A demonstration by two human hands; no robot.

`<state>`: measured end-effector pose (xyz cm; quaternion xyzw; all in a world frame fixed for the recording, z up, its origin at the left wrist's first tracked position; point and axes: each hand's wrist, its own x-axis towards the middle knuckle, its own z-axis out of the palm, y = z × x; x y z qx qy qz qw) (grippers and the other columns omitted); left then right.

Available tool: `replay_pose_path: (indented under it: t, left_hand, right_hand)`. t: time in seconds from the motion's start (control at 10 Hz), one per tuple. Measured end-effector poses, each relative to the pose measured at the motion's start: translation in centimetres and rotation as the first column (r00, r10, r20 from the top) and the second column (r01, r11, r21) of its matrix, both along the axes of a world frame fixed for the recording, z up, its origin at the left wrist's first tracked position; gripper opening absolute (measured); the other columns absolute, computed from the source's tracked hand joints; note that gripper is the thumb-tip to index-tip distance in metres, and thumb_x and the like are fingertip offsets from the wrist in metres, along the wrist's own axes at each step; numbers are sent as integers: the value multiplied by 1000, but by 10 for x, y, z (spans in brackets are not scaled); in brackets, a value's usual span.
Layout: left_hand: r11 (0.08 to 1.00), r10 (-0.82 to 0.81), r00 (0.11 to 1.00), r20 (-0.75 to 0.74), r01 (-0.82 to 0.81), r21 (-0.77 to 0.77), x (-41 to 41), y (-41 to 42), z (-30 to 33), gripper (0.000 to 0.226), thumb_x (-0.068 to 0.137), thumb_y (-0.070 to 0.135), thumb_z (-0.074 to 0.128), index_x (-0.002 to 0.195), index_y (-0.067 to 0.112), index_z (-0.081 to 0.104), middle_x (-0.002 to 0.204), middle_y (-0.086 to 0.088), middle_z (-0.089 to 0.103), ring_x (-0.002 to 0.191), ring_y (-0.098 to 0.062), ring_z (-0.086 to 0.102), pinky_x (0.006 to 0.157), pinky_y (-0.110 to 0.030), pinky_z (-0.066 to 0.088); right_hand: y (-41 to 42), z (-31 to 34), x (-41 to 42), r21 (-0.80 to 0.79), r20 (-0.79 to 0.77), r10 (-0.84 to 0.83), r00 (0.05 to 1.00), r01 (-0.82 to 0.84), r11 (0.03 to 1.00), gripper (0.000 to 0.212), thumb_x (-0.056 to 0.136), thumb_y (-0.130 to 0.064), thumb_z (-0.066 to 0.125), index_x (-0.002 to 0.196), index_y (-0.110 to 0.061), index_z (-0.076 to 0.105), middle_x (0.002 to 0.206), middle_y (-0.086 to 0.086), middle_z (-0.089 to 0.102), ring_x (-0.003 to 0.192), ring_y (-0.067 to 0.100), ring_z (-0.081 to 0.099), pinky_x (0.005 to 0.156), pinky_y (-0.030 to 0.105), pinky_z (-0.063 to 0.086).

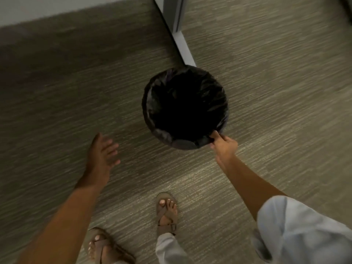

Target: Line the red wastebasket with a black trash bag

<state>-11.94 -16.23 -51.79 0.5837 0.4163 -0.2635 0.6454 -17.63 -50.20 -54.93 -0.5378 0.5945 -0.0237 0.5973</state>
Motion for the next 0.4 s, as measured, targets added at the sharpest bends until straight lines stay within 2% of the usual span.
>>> replay_pose_path:
  t: [0.1,0.2,0.3,0.4]
  left_hand:
    - [1000,1,999,-42,-1,-6,-16,4,-8,74,92,65,36,139,10,48,132,-11,57,124,-27,50,95,-46,38]
    - [1000,9,998,-57,-9,10,-24,4,-12,74,92,65,36,140,10,48,130,-10,57,121,-27,50,94,-46,38]
    - [1000,2,999,-41,-2,17,-20,1,-7,72,93,64,37,140,10,48,131,-10,58,122,-27,51,95,-45,39]
    - [1000,12,999,-47,-11,24,-9,1,-2,72,94,62,36,140,9,47,132,-12,57,119,-27,51,93,-43,39]
  right_hand:
    - [11,-10,14,107,27,-195,981,191,976,21,80,-15,81,95,-4,71,86,9,76,73,18,74,74,30,60]
    - [31,-13,30,244,58,-334,941,311,919,9,86,-12,72,88,-8,64,99,16,72,74,20,69,80,33,59]
    - [37,-36,29,348,17,-316,949,291,891,14,87,-18,69,94,-10,60,104,15,69,82,20,67,80,32,61]
    - [40,-56,28,423,32,-129,991,103,900,24,87,-38,69,104,-23,60,102,2,66,80,11,66,82,26,59]
